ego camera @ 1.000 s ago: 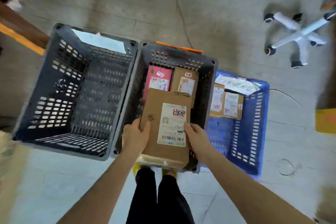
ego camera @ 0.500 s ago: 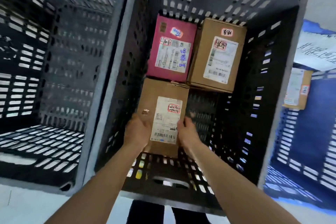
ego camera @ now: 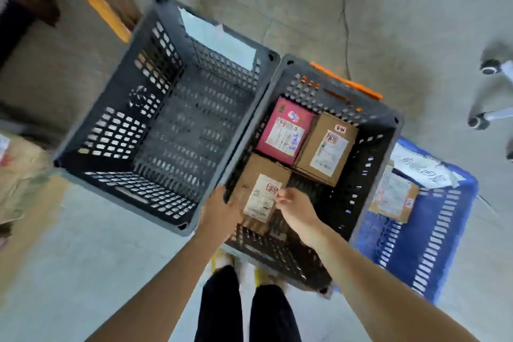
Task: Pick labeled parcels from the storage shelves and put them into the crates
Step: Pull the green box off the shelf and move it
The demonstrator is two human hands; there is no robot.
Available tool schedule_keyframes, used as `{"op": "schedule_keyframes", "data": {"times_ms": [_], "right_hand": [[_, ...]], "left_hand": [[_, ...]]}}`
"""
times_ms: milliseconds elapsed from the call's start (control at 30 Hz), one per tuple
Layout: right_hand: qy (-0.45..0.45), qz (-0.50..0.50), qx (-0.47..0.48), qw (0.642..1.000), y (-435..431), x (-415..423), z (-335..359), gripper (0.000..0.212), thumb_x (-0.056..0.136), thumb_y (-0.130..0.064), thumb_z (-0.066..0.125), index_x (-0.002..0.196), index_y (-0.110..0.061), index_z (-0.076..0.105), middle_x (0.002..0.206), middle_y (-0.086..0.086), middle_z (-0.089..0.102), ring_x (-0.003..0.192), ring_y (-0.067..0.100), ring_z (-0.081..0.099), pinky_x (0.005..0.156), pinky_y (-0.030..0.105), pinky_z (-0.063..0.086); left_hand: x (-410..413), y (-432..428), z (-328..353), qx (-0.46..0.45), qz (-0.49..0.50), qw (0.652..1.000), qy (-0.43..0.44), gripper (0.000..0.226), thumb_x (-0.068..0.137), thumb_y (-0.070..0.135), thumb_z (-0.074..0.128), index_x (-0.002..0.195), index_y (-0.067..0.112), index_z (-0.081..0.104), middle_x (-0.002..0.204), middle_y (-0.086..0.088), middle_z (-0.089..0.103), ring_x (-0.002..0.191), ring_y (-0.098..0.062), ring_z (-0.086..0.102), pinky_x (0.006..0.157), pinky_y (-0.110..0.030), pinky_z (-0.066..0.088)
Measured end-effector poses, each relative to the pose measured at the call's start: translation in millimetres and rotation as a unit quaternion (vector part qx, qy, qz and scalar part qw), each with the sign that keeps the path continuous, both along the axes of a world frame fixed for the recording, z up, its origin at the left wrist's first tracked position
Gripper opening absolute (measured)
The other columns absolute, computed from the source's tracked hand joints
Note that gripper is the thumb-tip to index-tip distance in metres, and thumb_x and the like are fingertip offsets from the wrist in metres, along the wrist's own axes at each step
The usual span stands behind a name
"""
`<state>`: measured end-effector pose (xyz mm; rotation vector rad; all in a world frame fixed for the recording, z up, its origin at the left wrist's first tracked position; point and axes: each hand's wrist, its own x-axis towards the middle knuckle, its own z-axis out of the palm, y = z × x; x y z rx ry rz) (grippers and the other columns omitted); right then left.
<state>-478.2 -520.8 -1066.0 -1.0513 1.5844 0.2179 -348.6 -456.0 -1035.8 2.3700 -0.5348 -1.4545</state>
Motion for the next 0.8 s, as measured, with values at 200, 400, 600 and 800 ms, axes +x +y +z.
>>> {"op": "schedule_keyframes", "data": {"times_ms": [200,400,600,800], "right_hand": [[-0.149,0.045,-0.048,0.987,-28.0,71.2,175.9,0.023,0.091,-0.001,0.044,0.109,-0.007,0.057,0.115,0.016,0.061,0.1,0.022,0.057,0.072,0.022,0.041],[-0.26,0.181,-0.122,0.941,-6.5,148.9,354.1,0.009,0.089,-0.007,0.055,0.096,-0.011,0.059,0.119,0.012,0.061,0.11,0.028,0.057,0.102,0.041,0.042],[-0.374,0.267,-0.206,0.864,52.7,233.3,501.9,0.019,0.089,-0.011,0.059,0.107,-0.012,0.062,0.098,0.005,0.067,0.094,0.019,0.063,0.084,0.034,0.048],[-0.449,0.338,-0.224,0.796,143.4,302.2,595.0,0.027,0.093,-0.014,0.054,0.119,-0.011,0.055,0.101,0.001,0.064,0.1,0.018,0.062,0.093,0.035,0.05]], "left_hand": [[56.9,12.8,175.1,-0.096,0.113,0.987,-0.056,0.036,0.094,0.025,0.047,0.114,-0.004,0.051,0.098,-0.026,0.057,0.074,-0.027,0.05,0.074,-0.041,0.044],[113.1,72.6,341.9,-0.185,0.251,0.942,-0.129,0.012,0.094,0.018,0.047,0.092,0.009,0.054,0.08,-0.008,0.052,0.074,-0.022,0.055,0.067,-0.021,0.043],[164.1,167.9,481.5,-0.292,0.38,0.855,-0.197,0.035,0.091,0.018,0.056,0.121,0.002,0.054,0.118,-0.011,0.062,0.108,-0.022,0.058,0.079,-0.026,0.042],[197.1,278.6,566.3,-0.368,0.423,0.783,-0.27,0.04,0.09,0.016,0.058,0.127,0.004,0.052,0.126,-0.006,0.059,0.116,-0.018,0.055,0.093,-0.021,0.039]]}}
